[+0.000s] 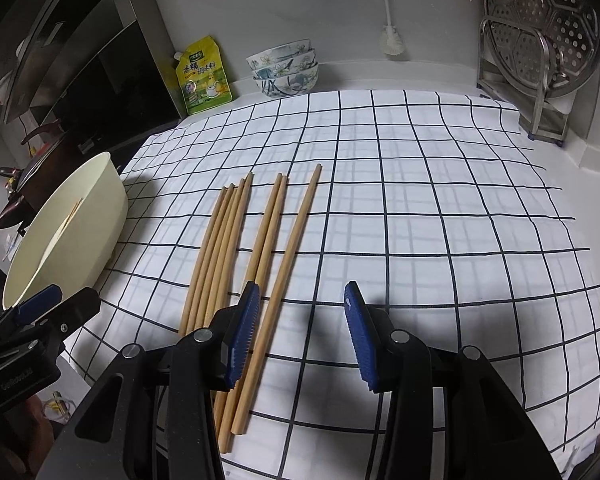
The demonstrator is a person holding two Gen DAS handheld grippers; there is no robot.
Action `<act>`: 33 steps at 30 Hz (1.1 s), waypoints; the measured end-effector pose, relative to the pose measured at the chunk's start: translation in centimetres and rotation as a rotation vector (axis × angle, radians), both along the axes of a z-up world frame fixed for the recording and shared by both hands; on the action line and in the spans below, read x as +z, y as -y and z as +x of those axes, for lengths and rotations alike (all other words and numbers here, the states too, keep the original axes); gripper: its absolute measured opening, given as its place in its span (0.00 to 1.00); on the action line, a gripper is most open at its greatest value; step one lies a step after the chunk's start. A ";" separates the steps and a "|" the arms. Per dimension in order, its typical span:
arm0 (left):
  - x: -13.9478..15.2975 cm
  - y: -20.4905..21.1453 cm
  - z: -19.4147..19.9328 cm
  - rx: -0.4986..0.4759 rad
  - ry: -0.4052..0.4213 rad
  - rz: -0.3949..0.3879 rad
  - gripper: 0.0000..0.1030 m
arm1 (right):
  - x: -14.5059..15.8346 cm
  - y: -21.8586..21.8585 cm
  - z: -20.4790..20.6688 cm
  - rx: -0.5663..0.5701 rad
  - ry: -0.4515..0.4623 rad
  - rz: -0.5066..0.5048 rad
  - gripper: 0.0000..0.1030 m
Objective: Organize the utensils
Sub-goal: 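Move both open tools back over the remaining chopsticks, then close the left tool on a chopstick while the right tool grasps another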
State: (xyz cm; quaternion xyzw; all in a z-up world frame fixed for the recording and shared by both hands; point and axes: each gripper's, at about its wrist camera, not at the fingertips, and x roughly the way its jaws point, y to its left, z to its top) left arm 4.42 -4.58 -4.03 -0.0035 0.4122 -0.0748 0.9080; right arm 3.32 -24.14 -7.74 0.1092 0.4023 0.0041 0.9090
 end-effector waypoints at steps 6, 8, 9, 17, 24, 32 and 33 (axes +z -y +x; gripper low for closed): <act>-0.7 0.5 -0.2 -0.004 -0.008 0.005 0.86 | -0.5 -0.1 0.2 0.009 -0.021 -0.008 0.41; -0.8 0.8 -0.2 -0.008 -0.010 0.008 0.86 | -0.7 -0.4 0.3 0.018 -0.029 -0.018 0.41; -0.9 0.8 -0.3 -0.011 -0.011 0.010 0.86 | -0.8 -0.6 0.3 0.023 -0.033 -0.027 0.41; -1.3 0.2 -0.1 0.001 -0.021 0.001 0.86 | -1.7 -2.2 0.8 0.041 -0.060 -0.109 0.41; -1.7 0.9 -0.1 -0.010 -0.026 0.002 0.87 | -2.2 -2.6 1.0 0.049 -0.080 -0.154 0.41; -2.5 2.8 0.1 -0.028 -0.032 0.035 0.87 | -2.1 -0.3 0.4 0.053 -0.104 -0.132 0.41; -2.6 3.1 0.2 -0.029 -0.032 0.039 0.87 | -2.1 -0.1 0.4 0.053 -0.106 -0.131 0.41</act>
